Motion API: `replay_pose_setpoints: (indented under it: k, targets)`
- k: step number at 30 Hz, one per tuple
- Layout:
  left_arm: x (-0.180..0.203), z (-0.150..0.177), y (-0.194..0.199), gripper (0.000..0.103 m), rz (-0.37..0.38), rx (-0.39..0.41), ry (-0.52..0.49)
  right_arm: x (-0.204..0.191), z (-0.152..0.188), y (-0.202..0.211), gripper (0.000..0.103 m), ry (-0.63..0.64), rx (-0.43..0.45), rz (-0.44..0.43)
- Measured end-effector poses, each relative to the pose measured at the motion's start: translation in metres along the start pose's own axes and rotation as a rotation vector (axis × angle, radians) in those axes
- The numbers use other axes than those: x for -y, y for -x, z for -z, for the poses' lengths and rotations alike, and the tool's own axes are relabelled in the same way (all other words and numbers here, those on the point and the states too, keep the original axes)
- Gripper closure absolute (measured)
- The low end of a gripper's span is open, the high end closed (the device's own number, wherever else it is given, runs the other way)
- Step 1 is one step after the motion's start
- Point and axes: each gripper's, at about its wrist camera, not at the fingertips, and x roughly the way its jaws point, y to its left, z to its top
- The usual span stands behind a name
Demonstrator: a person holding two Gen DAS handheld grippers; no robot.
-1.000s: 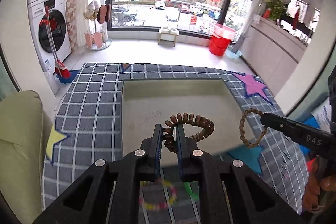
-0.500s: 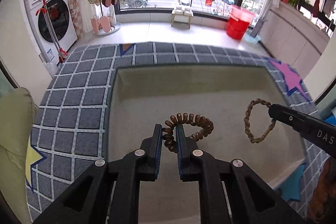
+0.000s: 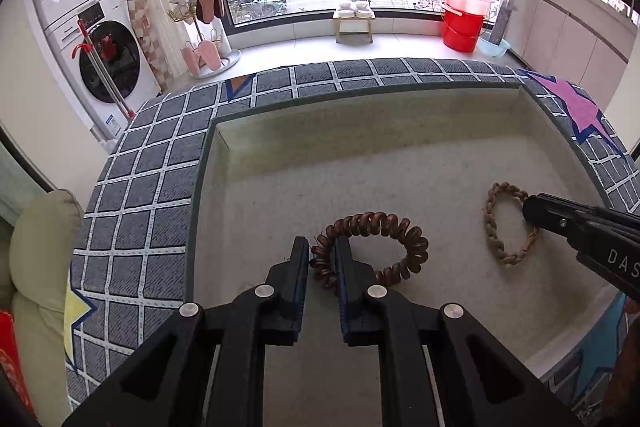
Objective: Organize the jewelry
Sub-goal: 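Carry both bracelets over the white tray with both tools, then open the right tool over the tray while the left tool releases its bracelet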
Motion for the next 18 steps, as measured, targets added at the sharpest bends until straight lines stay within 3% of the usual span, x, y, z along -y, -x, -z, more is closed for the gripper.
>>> replay_pose_setpoints:
  k: [1,2,3,5,10,13,18]
  targets:
    - [-0.001,0.000,0.001,0.076,-0.002,-0.002,0.003,0.000,-0.001,0.001,0.089,-0.005,-0.003,-0.007]
    - [-0.001,0.000,0.002,0.076,-0.004,-0.003,0.007,0.001,-0.002,0.002,0.075,-0.013,-0.006,-0.020]
    - [-0.002,0.000,0.004,0.076,-0.008,0.001,0.012,0.002,-0.002,0.003,0.054,-0.023,-0.004,-0.036]
    - [-0.002,-0.001,0.007,0.076,-0.010,0.012,0.014,0.002,-0.004,0.011,0.040,-0.029,0.025,-0.058]
    - [-0.003,-0.002,0.015,0.076,0.003,0.029,0.026,0.002,-0.008,0.039,0.039,-0.047,0.095,-0.124]
    - [-0.002,-0.003,0.018,0.076,0.003,0.033,0.018,0.005,-0.009,0.051,0.031,-0.089,0.118,-0.170]
    - [0.000,-0.002,0.029,0.076,0.012,0.044,0.021,0.015,-0.006,0.069,0.030,-0.137,0.144,-0.195]
